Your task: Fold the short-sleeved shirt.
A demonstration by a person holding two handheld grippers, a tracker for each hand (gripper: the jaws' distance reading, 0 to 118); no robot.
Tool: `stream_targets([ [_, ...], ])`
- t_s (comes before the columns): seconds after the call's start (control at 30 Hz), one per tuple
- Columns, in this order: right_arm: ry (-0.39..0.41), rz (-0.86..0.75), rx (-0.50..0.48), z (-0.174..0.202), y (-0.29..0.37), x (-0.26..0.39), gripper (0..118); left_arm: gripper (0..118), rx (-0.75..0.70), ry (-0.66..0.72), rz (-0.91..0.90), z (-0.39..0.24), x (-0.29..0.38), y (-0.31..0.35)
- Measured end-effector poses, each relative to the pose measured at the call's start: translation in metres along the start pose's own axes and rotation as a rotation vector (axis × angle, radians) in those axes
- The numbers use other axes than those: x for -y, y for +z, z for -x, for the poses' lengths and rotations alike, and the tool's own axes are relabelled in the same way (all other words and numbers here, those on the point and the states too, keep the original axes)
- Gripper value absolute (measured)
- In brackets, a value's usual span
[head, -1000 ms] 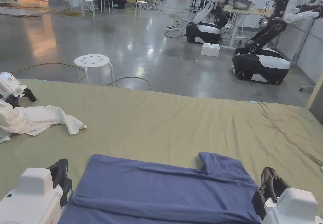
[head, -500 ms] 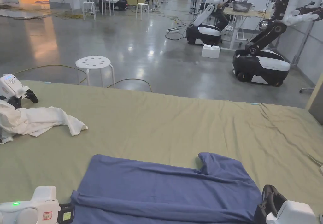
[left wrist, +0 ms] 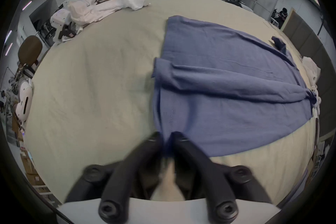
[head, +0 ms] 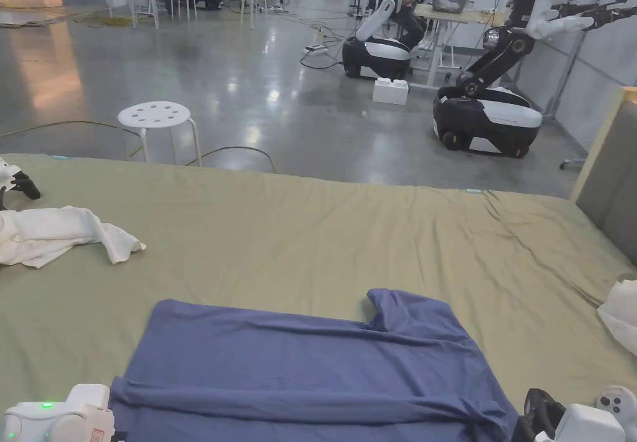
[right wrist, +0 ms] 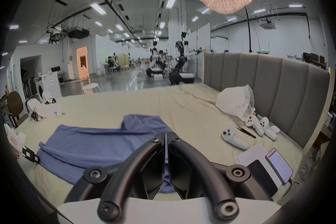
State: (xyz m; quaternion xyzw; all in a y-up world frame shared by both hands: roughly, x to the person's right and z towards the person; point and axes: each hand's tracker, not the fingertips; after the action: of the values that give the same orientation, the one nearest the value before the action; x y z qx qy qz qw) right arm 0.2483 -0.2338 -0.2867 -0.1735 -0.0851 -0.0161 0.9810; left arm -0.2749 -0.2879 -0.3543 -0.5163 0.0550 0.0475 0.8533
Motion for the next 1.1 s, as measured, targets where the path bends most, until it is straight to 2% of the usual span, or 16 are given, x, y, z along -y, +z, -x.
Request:
stream_targets([
  [0.03, 0.006, 0.051, 0.021, -0.006, -0.005, 0.0, 3, 2, 0.02, -0.012, -0.003, -0.001, 0.001, 0.004],
  [0.1, 0.013, 0.159, 0.034, -0.018, -0.015, 0.0, 17, 0, 0.003, -0.015, 0.001, 0.002, 0.0, 0.004],
  [0.2, 0.022, 0.299, 0.001, -0.041, -0.037, 0.013, 63, 0, 0.022, 0.018, -0.062, 0.009, 0.004, 0.02],
  [0.23, 0.031, 0.349, -0.008, -0.046, -0.045, 0.017, 73, 0, 0.034, 0.03, -0.075, 0.019, -0.002, 0.004],
  [0.27, 0.039, 0.376, -0.027, -0.049, -0.053, 0.023, 75, 0, 0.037, 0.029, -0.09, 0.021, -0.002, 0.007],
  [0.4, 0.098, 0.499, -0.071, -0.052, -0.08, 0.043, 75, 0, 0.032, 0.014, -0.123, 0.013, -0.001, 0.022],
  [0.53, 0.075, 0.565, -0.085, -0.053, -0.101, 0.06, 74, 0, 0.024, -0.001, -0.127, 0.009, 0.0, 0.022],
  [0.63, 0.1, 0.608, -0.085, -0.05, -0.109, 0.07, 73, 0, 0.02, -0.006, -0.121, 0.01, 0.002, 0.017],
  [0.77, 0.103, 0.619, -0.098, -0.048, -0.117, 0.078, 53, 0, 0.017, -0.002, -0.11, 0.01, 0.004, 0.012],
  [0.83, 0.128, 0.615, -0.097, -0.043, -0.118, 0.08, 49, 0, 0.014, -0.004, -0.108, 0.009, 0.004, 0.01],
  [1.0, 0.154, 0.611, -0.115, -0.036, -0.121, 0.078, 14, 0, 0.01, -0.007, -0.109, 0.006, 0.007, 0.008],
  [1.07, 0.143, 0.612, -0.115, -0.036, -0.121, 0.077, 4, 0, 0.008, -0.004, -0.113, 0.004, 0.009, 0.011],
  [1.1, 0.135, 0.609, -0.117, -0.037, -0.119, 0.075, 4, 0, 0.008, -0.004, -0.119, 0.004, 0.009, 0.011],
])
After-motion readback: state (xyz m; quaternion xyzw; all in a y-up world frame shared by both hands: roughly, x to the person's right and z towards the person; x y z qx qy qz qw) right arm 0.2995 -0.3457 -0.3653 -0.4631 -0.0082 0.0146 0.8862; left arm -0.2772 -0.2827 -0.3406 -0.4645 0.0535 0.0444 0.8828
